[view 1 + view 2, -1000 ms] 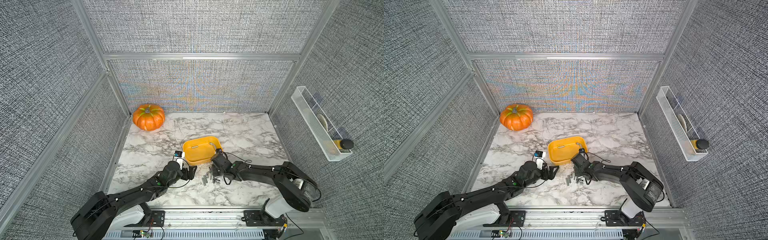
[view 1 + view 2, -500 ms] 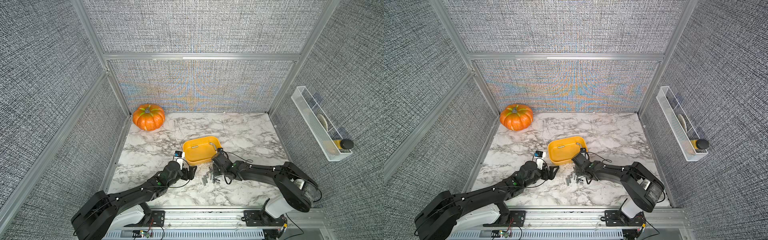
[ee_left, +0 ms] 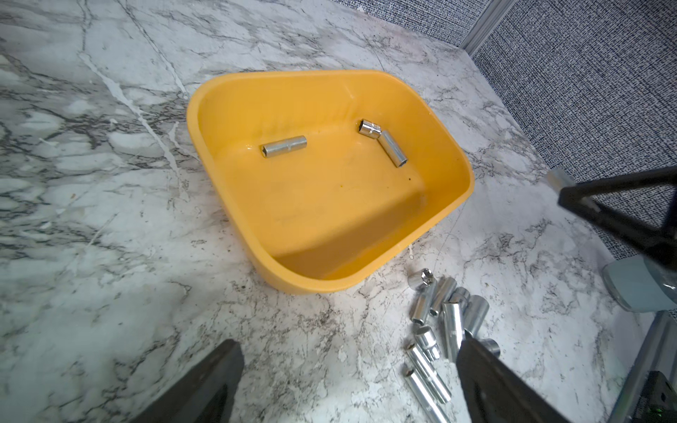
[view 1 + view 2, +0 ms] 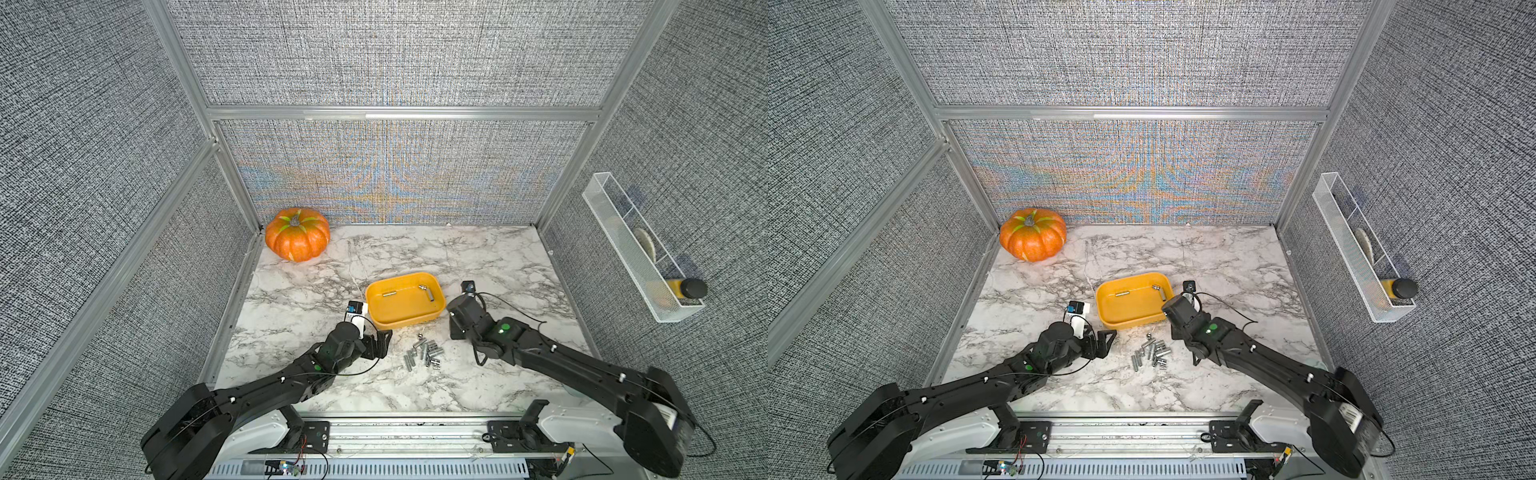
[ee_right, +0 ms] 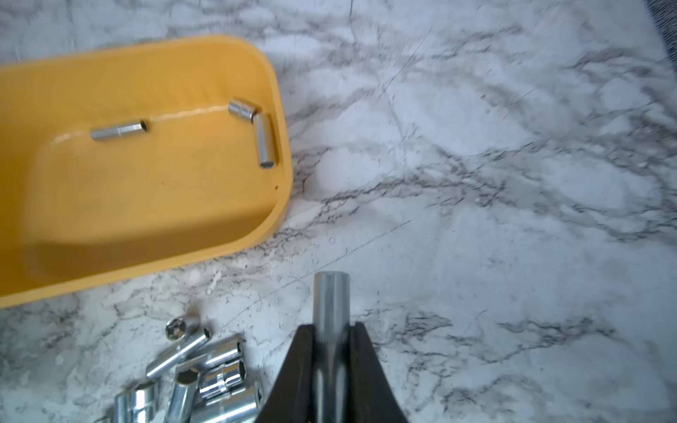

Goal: Put the socket on the desktop into the storage box
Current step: Place the socket head in the storage box, then pick up the socket head from the center of the board.

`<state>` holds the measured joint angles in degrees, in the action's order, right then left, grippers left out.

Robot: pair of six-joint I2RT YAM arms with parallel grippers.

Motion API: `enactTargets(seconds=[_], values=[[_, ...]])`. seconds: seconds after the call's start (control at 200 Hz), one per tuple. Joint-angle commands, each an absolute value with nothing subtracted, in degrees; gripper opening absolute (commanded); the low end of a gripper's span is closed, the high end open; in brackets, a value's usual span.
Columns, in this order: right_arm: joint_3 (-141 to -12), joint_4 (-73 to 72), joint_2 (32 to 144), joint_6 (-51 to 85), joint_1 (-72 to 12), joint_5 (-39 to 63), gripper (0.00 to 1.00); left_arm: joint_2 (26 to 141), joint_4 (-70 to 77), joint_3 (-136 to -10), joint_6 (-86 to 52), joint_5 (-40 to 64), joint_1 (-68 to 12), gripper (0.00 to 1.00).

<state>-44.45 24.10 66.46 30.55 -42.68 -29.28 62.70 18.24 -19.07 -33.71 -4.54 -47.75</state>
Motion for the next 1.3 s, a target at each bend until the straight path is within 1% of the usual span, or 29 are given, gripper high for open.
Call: enactTargets(seconds=[0.0, 0.105, 0.16, 0.24, 0.36, 0.46, 0.591, 0.691, 0.836, 0.916, 1.016, 1.061, 1.166, 1.296], values=[[-44.0, 17.4, 61.3, 24.6, -41.1, -27.3, 0.05, 62.3, 18.8, -19.2, -34.0, -5.0, -47.7, 0.96], [-44.5, 8.6, 61.6, 23.4, -39.2, -18.5, 0.05, 62.5, 19.5, -18.9, -34.0, -4.8, -47.7, 0.96], [-45.4, 6.2, 64.9, 23.0, -38.7, -15.5, 0.05, 62.7, 19.6, -18.9, -33.8, -4.7, -47.7, 0.96], [-51.1, 6.0, 72.2, 22.1, -38.6, -13.3, 0.05, 63.0, 19.7, -18.9, -33.8, -4.5, -47.7, 0.96], [-58.9, 8.0, 84.0, 21.4, -38.5, -12.6, 0.04, 63.3, 19.9, -19.0, -33.5, -4.3, -47.7, 0.96], [-63.2, 7.6, 91.5, 20.8, -38.4, -11.2, 0.04, 63.6, 20.0, -18.9, -33.3, -4.3, -47.7, 0.96], [-67.0, 8.0, 97.8, 20.4, -38.5, -11.4, 0.04, 64.2, 20.0, -19.1, -33.2, -4.3, -47.7, 0.96], [-68.7, 8.8, 100.9, 20.2, -38.5, -11.8, 0.08, 64.7, 20.0, -19.3, -33.1, -4.1, -47.7, 0.96], [-69.5, 9.9, 102.0, 19.8, -38.4, -12.8, 0.21, 65.0, 19.9, -19.4, -33.0, -4.1, -47.7, 0.96], [-69.2, 10.6, 101.2, 19.6, -38.5, -13.5, 0.32, 64.9, 19.9, -19.4, -33.1, -4.3, -47.7, 0.96], [-67.8, 11.4, 98.9, 19.6, -38.4, -14.2, 0.36, 64.9, 19.9, -19.4, -33.1, -4.1, -47.7, 0.96], [-66.8, 11.7, 97.5, 19.7, -38.6, -14.5, 0.42, 64.8, 19.8, -19.4, -33.1, -4.1, -47.7, 0.96], [-63.6, 13.1, 93.0, 20.1, -39.1, -15.9, 0.43, 64.4, 19.7, -19.3, -33.1, -4.1, -47.7, 0.96], [-56.4, 15.5, 85.5, 21.2, -41.1, -17.4, 0.43, 64.4, 20.0, -19.2, -33.3, -3.8, -47.7, 0.96]])
